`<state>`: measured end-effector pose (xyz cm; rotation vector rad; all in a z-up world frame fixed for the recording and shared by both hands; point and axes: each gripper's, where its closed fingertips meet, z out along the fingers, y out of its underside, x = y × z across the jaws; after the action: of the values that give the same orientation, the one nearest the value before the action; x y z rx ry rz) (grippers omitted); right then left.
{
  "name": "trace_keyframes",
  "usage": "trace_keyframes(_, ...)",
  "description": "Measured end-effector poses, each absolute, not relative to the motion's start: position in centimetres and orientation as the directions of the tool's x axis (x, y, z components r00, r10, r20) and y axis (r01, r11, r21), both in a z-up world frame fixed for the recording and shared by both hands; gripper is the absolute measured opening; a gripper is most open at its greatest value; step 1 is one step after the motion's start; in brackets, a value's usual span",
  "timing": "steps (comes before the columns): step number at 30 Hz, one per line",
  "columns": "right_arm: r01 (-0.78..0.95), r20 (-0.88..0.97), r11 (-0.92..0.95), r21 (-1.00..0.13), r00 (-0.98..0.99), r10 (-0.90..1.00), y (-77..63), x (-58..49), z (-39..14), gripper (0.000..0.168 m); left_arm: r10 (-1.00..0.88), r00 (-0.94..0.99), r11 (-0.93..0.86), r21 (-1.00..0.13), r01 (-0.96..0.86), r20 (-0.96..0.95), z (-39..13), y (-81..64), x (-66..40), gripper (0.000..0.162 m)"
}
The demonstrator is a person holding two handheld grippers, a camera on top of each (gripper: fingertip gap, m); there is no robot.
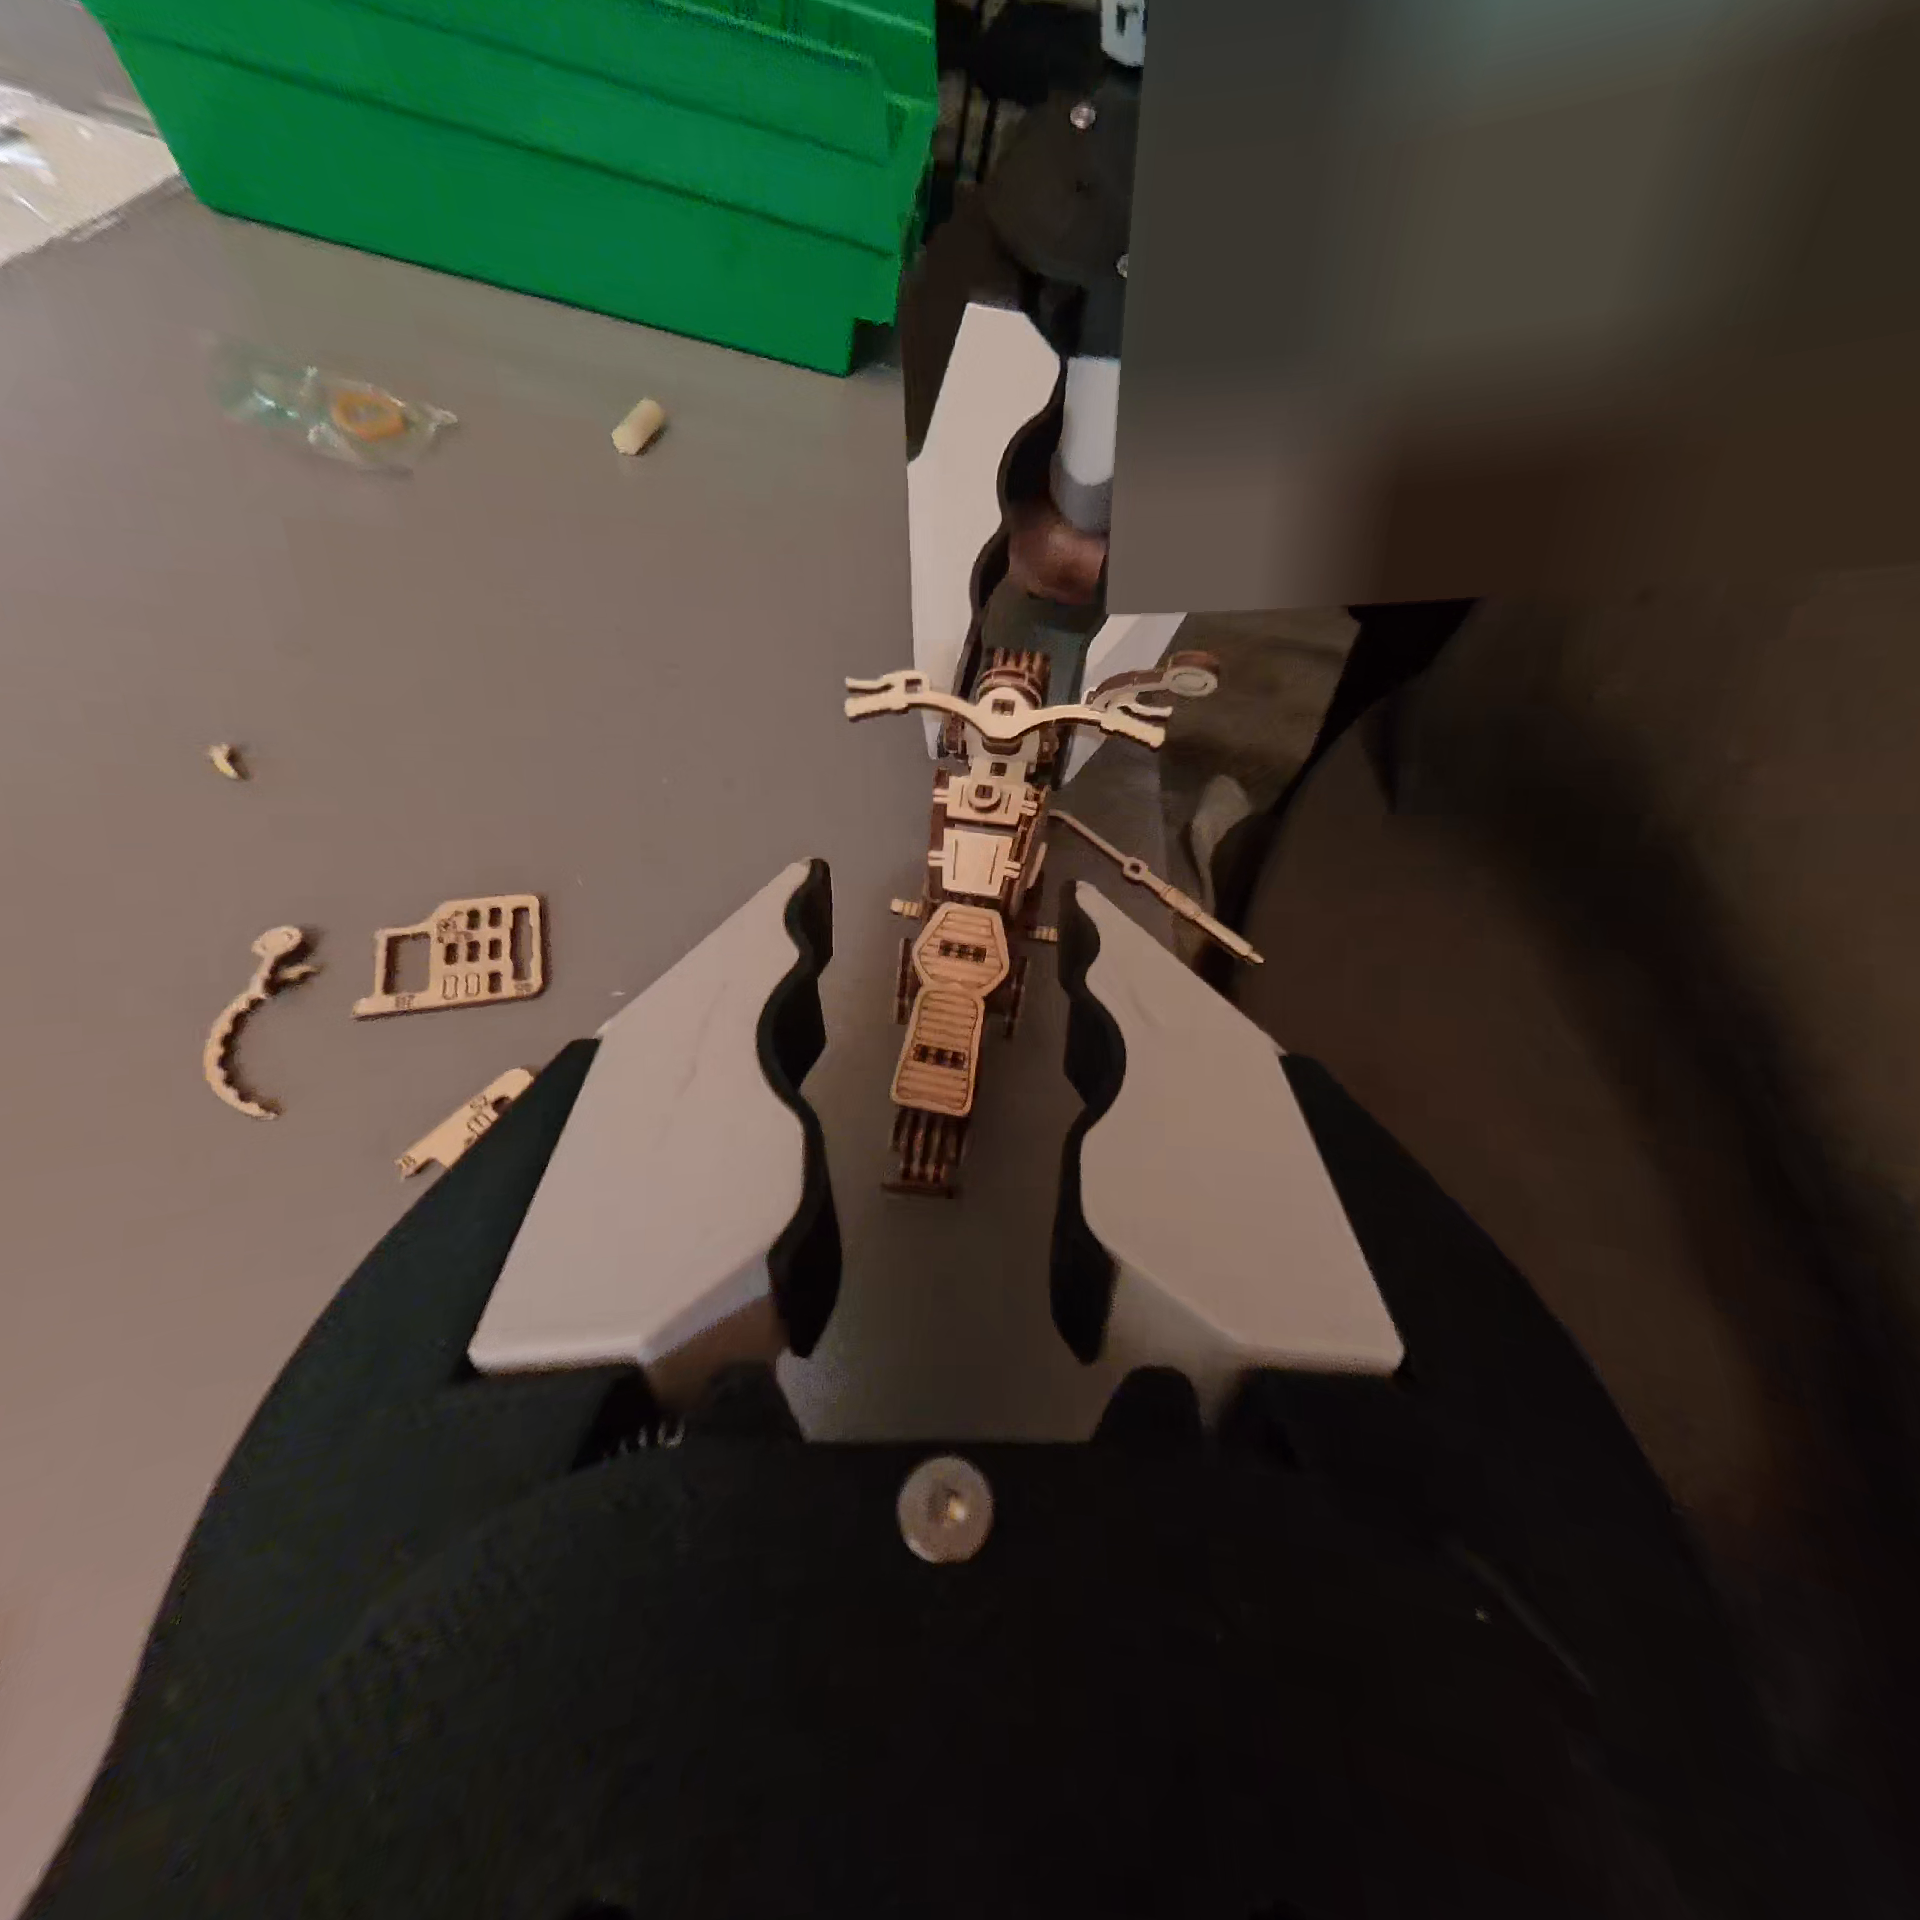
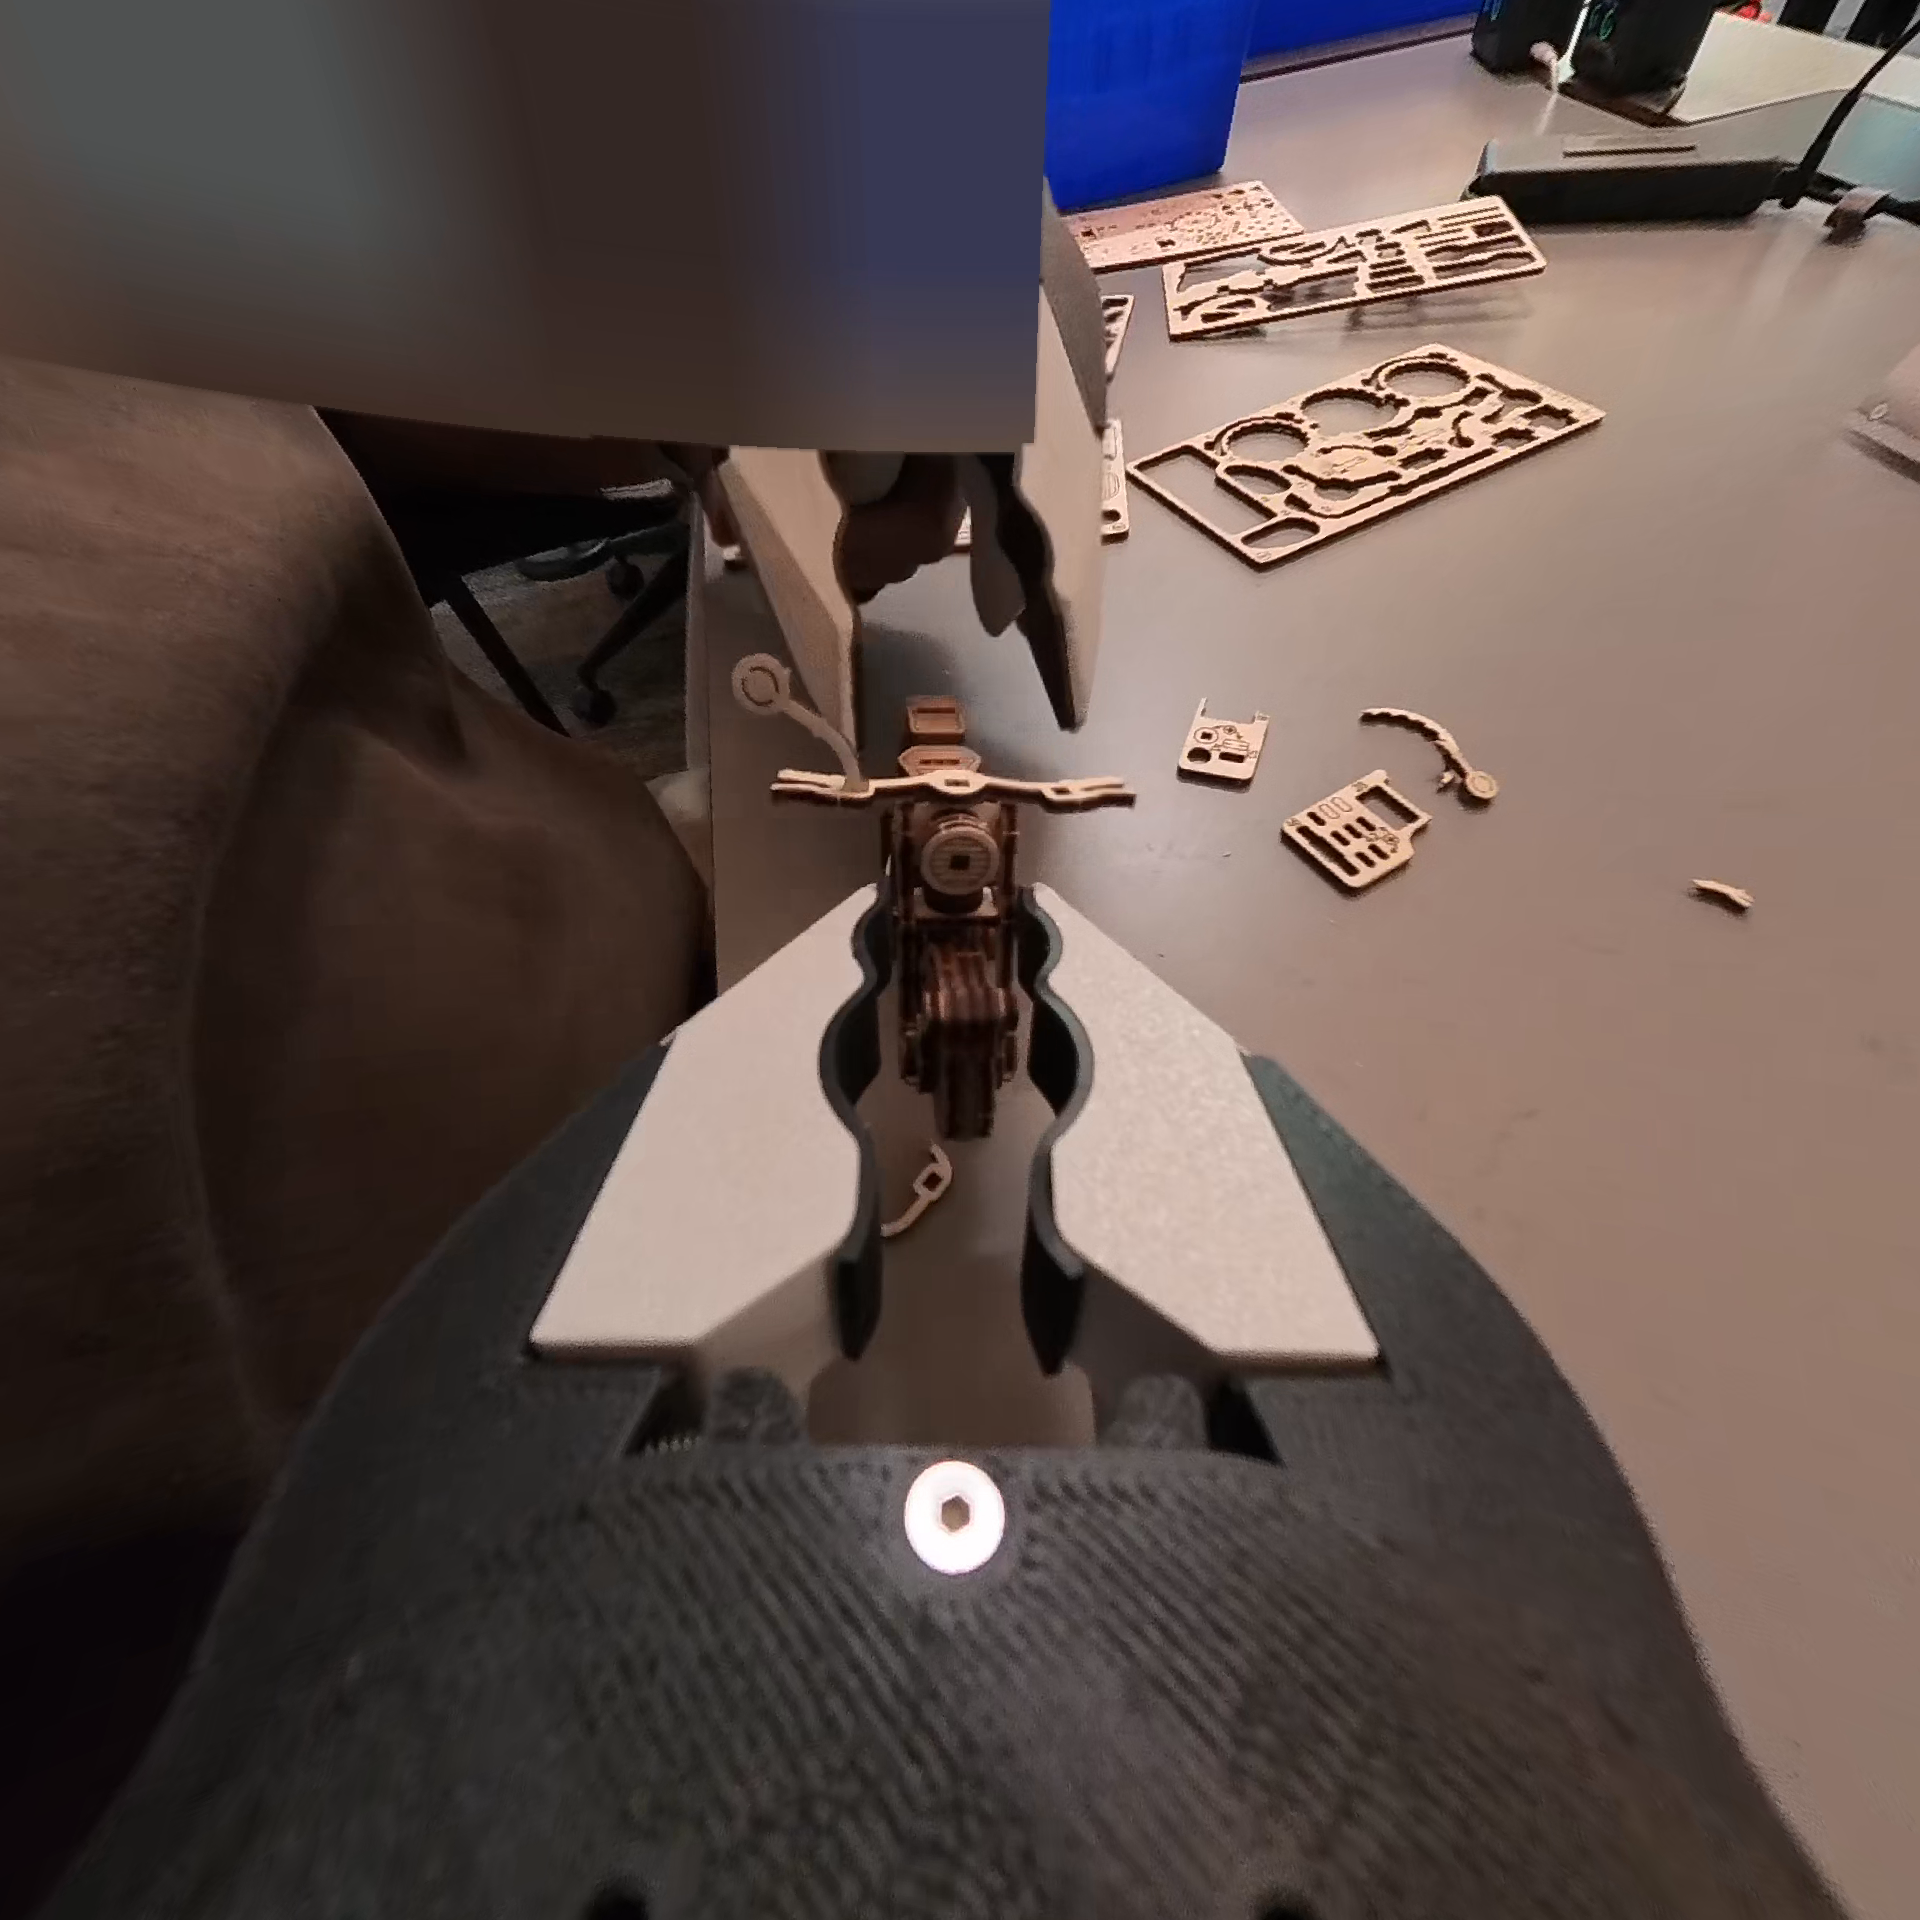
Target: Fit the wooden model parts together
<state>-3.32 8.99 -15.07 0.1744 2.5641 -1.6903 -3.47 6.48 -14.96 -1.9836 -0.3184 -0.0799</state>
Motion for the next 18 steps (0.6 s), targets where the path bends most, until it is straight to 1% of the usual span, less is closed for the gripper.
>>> trace_keyframes(2,0.131,-0.118,0.390,-0.911,-0.991,0.056,8.8,-3.2,-15.1,0.022,0.180,0.972,-0.424,-0.879,0.217,0.154,-15.4,6.9,-3.1,0.042)
trace_keyframes(3,0.129,-0.116,0.391,-0.911,-0.992,0.056,8.7,-3.2,-15.1,0.022,0.166,0.974,-0.436,-0.875,0.212,0.153,-15.7,7.1,-2.7,0.045)
trace_keyframes(5,0.123,-0.111,0.394,-0.911,-0.992,0.053,8.5,-3.0,-15.2,0.022,0.146,0.974,-0.438,-0.871,0.222,0.175,-15.9,7.3,-2.3,0.049)
trace_keyframes(8,0.117,-0.107,0.400,-0.909,-0.993,0.048,8.3,-2.8,-15.3,0.022,0.144,0.970,-0.415,-0.878,0.237,0.194,-15.8,7.5,-2.4,0.049)
trace_keyframes(18,0.114,-0.107,0.401,-0.909,-0.993,0.039,8.1,-2.5,-15.3,0.022,0.152,0.973,-0.400,-0.889,0.223,0.175,-15.9,8.2,-2.4,0.030)
